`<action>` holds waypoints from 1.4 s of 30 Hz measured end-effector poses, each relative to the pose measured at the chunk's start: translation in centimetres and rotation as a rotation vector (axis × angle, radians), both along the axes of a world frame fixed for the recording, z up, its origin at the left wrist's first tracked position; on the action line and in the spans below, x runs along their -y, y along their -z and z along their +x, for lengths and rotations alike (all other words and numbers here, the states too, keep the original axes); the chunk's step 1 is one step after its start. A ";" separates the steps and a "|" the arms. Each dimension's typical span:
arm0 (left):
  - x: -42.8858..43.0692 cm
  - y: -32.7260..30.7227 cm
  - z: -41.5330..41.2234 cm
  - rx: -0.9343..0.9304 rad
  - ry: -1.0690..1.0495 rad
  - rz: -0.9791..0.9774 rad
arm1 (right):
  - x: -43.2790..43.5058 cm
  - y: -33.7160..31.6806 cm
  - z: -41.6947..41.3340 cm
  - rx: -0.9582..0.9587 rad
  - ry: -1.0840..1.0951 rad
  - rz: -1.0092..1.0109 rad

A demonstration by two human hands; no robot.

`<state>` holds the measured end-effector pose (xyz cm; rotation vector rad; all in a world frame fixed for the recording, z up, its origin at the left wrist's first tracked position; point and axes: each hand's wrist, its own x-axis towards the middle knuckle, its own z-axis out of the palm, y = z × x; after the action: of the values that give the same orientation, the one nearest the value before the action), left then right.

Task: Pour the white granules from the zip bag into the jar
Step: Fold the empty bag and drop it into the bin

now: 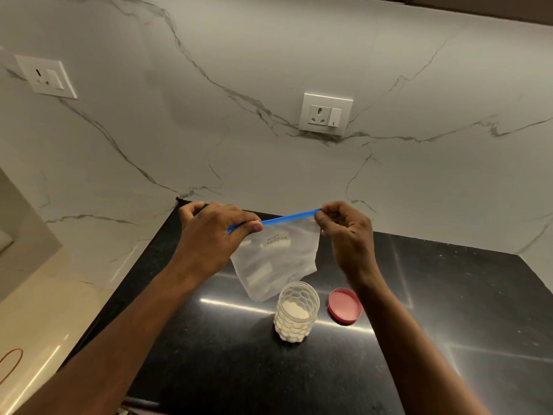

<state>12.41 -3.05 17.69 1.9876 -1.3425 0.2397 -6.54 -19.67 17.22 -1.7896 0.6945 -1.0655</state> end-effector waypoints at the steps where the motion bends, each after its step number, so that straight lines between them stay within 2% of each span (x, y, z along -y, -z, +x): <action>1: -0.2 0.1 0.3 -0.014 -0.006 0.007 | 0.1 0.1 0.0 0.004 -0.004 0.011; 13: -2.1 -0.2 2.7 -0.151 -0.005 0.016 | 0.4 0.3 1.1 0.069 0.006 0.169; 15: -2.1 0.5 3.1 -0.351 0.058 -0.065 | 0.1 0.5 1.5 0.093 -0.008 0.254; 17: -2.1 1.5 3.5 -0.685 0.165 -0.112 | -0.1 0.9 2.0 0.130 -0.036 0.386; 18: -2.2 2.3 3.7 -0.832 0.206 -0.105 | -0.2 1.2 2.4 0.143 -0.052 0.450; 20: -2.3 4.3 3.9 -0.979 0.188 -0.030 | -0.4 2.1 3.3 0.156 -0.073 0.560; 24: -2.2 7.8 5.1 -1.015 0.032 -0.022 | -0.4 5.0 6.0 0.154 -0.052 0.795; 26: -1.9 9.0 6.3 -1.048 -0.047 -0.035 | -0.3 6.5 7.4 0.089 -0.053 0.838; 34: -1.4 15.0 9.8 -1.030 -0.274 0.162 | -1.5 9.3 11.4 -0.248 -0.077 0.700; 39: -2.2 17.4 10.0 -1.088 -0.274 0.256 | -2.5 10.5 12.1 -0.383 -0.081 0.656; 42: -2.9 18.0 9.9 -1.159 -0.232 0.196 | -2.9 11.3 11.9 -0.395 -0.086 0.705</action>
<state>22.31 -0.20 -0.35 1.8791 -0.3856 -0.8525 5.36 -16.72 5.89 -1.3849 1.0618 -0.3247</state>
